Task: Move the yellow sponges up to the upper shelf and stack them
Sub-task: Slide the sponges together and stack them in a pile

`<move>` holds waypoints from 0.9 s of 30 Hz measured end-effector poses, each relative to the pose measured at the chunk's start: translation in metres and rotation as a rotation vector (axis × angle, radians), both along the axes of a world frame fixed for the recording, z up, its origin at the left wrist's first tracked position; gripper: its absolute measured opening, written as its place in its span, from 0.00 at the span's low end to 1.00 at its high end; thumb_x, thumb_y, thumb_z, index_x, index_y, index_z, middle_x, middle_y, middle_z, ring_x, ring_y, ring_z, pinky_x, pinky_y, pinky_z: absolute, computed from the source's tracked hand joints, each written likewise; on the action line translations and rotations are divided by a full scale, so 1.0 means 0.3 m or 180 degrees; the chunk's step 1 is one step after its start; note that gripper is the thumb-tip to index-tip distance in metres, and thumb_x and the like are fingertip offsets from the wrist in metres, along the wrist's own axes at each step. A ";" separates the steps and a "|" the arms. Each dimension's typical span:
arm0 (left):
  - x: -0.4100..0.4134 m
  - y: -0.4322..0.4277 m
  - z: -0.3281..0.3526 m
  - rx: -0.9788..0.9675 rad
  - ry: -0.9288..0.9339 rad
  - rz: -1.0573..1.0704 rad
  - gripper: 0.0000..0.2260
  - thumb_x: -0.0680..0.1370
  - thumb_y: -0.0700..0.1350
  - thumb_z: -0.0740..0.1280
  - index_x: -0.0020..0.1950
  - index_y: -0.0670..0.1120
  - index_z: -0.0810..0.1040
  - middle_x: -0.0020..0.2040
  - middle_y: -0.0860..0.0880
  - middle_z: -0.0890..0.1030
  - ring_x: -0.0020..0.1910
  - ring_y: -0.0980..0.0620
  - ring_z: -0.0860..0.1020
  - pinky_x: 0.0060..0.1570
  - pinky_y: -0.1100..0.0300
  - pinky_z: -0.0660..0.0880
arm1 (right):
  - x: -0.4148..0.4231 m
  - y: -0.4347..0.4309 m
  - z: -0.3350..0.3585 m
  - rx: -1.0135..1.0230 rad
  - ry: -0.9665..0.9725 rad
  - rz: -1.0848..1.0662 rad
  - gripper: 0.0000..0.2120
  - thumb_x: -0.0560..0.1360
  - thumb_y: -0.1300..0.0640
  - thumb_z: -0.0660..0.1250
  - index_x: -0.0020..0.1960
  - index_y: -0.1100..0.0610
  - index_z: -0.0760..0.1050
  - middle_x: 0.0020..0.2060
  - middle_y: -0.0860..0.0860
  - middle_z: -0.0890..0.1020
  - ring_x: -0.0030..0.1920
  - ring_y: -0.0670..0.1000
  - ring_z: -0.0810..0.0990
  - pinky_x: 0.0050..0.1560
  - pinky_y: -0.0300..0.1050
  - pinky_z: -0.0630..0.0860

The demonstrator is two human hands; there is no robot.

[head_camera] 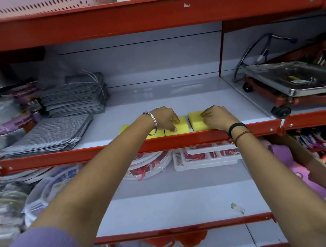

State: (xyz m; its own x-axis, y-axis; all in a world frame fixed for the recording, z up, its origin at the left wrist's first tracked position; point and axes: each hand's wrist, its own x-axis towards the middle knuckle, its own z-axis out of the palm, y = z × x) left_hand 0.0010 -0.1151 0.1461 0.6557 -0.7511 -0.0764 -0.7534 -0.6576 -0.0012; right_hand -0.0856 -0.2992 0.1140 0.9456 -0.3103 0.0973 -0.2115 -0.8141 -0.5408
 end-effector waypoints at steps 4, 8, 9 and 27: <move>-0.010 0.012 -0.005 0.0042 -0.0038 -0.0030 0.20 0.77 0.49 0.67 0.68 0.47 0.74 0.68 0.48 0.75 0.67 0.46 0.71 0.66 0.54 0.68 | -0.021 0.021 0.010 0.0049 0.0015 -0.0003 0.18 0.73 0.64 0.60 0.62 0.59 0.78 0.65 0.57 0.77 0.66 0.58 0.73 0.68 0.44 0.67; -0.011 0.020 -0.013 0.0029 -0.0048 -0.0047 0.20 0.77 0.49 0.67 0.68 0.48 0.73 0.69 0.49 0.74 0.68 0.46 0.70 0.67 0.53 0.67 | -0.030 0.046 0.011 0.0168 -0.0005 -0.0056 0.19 0.73 0.65 0.61 0.61 0.58 0.79 0.64 0.57 0.77 0.64 0.57 0.74 0.67 0.44 0.68; -0.010 0.022 -0.013 0.0030 -0.0051 -0.0046 0.20 0.77 0.49 0.67 0.68 0.48 0.73 0.69 0.49 0.73 0.68 0.46 0.70 0.67 0.53 0.67 | -0.031 0.053 0.012 0.0205 -0.0009 -0.0055 0.19 0.72 0.65 0.60 0.61 0.58 0.79 0.64 0.56 0.77 0.64 0.56 0.74 0.66 0.43 0.68; -0.011 0.084 -0.079 -0.0465 0.0233 0.0019 0.20 0.79 0.48 0.63 0.71 0.48 0.71 0.74 0.52 0.67 0.71 0.45 0.67 0.71 0.53 0.62 | -0.044 0.053 -0.011 0.0378 -0.0105 0.0207 0.18 0.73 0.66 0.62 0.61 0.56 0.78 0.66 0.53 0.76 0.67 0.53 0.72 0.64 0.38 0.64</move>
State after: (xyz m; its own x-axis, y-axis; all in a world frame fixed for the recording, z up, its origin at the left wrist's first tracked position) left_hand -0.0022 -0.0899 0.1225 0.6569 -0.7538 -0.0144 -0.7440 -0.6512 0.1497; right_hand -0.0989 -0.2833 0.1107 0.9610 -0.2598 0.0949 -0.1410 -0.7554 -0.6399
